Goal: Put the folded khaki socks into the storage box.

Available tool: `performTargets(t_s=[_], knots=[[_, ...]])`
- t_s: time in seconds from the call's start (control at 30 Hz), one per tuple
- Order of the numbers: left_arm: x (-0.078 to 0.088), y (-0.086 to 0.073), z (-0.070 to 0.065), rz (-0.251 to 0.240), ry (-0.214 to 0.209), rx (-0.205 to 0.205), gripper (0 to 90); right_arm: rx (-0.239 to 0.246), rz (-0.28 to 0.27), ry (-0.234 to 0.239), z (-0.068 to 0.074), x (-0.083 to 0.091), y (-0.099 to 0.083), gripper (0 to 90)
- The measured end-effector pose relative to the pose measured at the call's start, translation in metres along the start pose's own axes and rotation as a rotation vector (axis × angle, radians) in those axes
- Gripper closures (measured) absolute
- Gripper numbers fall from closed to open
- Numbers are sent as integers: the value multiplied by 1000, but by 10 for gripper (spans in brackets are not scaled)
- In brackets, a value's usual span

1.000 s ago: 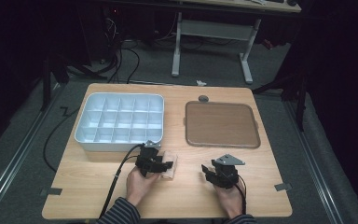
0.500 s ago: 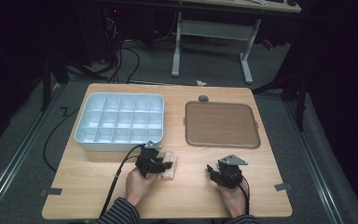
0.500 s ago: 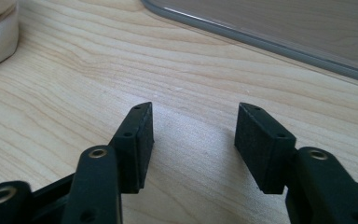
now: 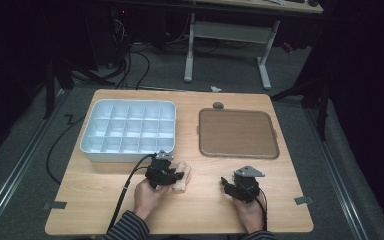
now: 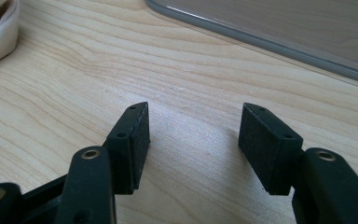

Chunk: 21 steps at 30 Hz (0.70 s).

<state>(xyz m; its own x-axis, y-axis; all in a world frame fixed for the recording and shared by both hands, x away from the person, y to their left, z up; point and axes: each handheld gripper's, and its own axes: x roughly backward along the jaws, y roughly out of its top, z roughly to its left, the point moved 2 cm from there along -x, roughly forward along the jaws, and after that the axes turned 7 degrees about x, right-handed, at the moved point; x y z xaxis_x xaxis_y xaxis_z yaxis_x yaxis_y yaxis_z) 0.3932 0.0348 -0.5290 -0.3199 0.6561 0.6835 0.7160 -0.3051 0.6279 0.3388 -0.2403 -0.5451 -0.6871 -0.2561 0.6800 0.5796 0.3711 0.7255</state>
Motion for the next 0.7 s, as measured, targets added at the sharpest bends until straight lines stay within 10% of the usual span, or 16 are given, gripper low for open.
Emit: performTargets(t_s=[0.7], knots=[[13, 3, -3, -27, -40, -7, 718, 4, 1, 3, 0, 0, 0, 421]])
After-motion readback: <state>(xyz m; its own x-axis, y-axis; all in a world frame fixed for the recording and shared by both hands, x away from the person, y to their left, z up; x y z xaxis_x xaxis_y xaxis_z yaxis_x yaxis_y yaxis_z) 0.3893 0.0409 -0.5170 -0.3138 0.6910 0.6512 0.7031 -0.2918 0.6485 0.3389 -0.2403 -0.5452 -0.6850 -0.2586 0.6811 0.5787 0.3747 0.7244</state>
